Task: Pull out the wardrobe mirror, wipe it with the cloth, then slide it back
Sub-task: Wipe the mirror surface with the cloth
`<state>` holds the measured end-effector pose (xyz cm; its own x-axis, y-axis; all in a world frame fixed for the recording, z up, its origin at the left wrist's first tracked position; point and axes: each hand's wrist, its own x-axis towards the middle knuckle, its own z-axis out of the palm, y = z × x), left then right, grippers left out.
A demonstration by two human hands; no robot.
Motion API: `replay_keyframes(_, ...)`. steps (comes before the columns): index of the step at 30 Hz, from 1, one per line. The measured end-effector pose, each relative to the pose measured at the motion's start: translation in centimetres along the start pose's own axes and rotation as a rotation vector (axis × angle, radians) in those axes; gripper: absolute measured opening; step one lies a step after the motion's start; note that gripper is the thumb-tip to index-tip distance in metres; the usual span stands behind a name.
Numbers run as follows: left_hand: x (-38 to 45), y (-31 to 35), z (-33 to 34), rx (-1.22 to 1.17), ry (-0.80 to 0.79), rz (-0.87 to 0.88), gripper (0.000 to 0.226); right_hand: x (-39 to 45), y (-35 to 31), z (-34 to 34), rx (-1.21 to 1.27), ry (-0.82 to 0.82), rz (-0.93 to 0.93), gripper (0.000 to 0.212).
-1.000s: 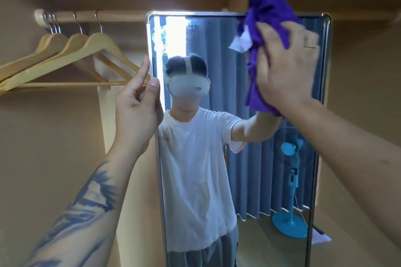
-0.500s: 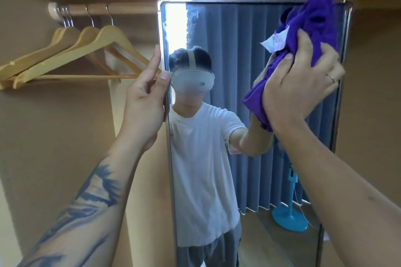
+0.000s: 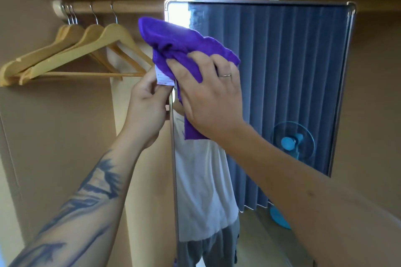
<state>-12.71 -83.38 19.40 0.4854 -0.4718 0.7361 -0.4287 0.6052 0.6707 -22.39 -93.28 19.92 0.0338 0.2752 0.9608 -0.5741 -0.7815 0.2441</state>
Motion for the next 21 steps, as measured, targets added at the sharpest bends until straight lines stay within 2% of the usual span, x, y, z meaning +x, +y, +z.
replay_keyframes(3,-0.1,-0.3,-0.1,-0.010,-0.045,0.045,0.036,-1.4,2.2,-1.0,-0.029,0.010,-0.089,0.037)
replay_keyframes(7,0.2,-1.2,-0.3,0.011,-0.030,0.101,0.050,-3.6,6.5,-2.4,-0.051,0.003,-0.129,0.035)
replay_keyframes(12,0.4,-1.9,-0.1,0.053,0.007,0.139,0.044,-6.2,12.9,-3.3,-0.122,-0.044,-0.130,0.036)
replay_keyframes(15,0.1,-2.6,0.0,0.096,0.046,0.135,0.045,-7.5,17.0,-3.9,-0.175,-0.036,-0.055,0.040)
replay_keyframes(17,-0.4,-2.9,0.0,0.109,0.059,0.139,0.046,-8.3,19.1,-4.1,-0.228,-0.017,0.058,0.042)
replay_keyframes(21,-1.5,-2.9,0.1,0.118,0.049,0.134,0.048,-9.4,19.8,-4.1,-0.285,-0.004,0.244,0.042)
